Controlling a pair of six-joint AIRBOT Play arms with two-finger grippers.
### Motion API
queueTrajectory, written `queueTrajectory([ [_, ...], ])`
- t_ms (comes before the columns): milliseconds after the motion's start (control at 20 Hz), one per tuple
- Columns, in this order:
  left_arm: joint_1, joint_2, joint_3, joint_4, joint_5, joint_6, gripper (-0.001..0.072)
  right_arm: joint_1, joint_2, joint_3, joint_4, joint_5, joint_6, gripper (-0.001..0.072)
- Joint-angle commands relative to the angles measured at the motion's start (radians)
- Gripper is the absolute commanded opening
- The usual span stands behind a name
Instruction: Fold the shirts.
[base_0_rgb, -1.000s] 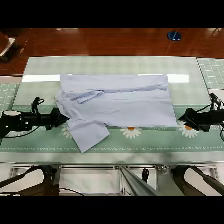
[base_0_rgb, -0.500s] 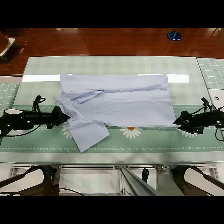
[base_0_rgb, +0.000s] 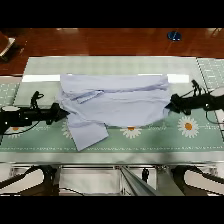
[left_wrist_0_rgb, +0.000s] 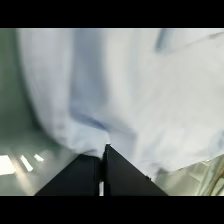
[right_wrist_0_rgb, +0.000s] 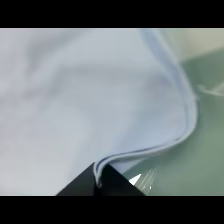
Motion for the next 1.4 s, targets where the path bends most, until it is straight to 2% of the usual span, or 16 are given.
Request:
queueTrajectory([
  [0, 0.023, 0.080, 0.153, -0.221, -0.105, 0.076, 0.0017, 0.047, 0.004, 0.311, 0.032, 0.148, -0.025, 0.0026],
  [100, 0.038, 0.181, 0.307, -0.370, -0.086, 0.094, 0.0016, 0.047, 0.051, 0.555, 0.033, 0.166, -0.026, 0.0026],
  [150, 0.043, 0.230, 0.393, -0.375, -0.039, 0.094, 0.0015, 0.047, 0.080, 0.671, 0.024, 0.161, -0.031, 0.0025],
  [250, 0.060, 0.319, 0.582, -0.277, 0.069, 0.062, 0.0015, 0.045, 0.154, 0.876, -0.044, 0.134, -0.011, 0.0025],
  [400, 0.086, 0.439, 0.822, -0.076, 0.140, -0.060, 0.0015, 0.045, 0.300, 1.028, -0.156, 0.137, 0.022, 0.0025],
  [500, 0.101, 0.531, 0.904, 0.098, 0.140, -0.179, 0.0015, 0.045, 0.416, 1.038, -0.235, 0.172, 0.026, 0.0025],
  [550, 0.108, 0.584, 0.917, 0.177, 0.140, -0.208, 0.0015, 0.045, 0.470, 1.038, -0.274, 0.199, 0.036, 0.0025],
  [750, 0.136, 0.818, 0.917, 0.435, 0.127, -0.253, 0.0015, 0.046, 0.651, 1.038, -0.418, 0.271, 0.093, 0.0026],
  [950, 0.134, 0.961, 0.916, 0.669, 0.053, -0.317, 0.0016, 0.047, 0.735, 1.030, -0.467, 0.371, 0.133, 0.0026],
  [1150, 0.102, 0.980, 0.805, 0.685, 0.015, -0.357, 0.0016, 0.048, 0.750, 0.917, -0.438, 0.423, 0.144, 0.0026],
  [1350, 0.089, 0.915, 0.542, 0.568, -0.037, -0.349, 0.0015, 0.047, 0.748, 0.641, -0.339, 0.390, 0.129, 0.0026],
])
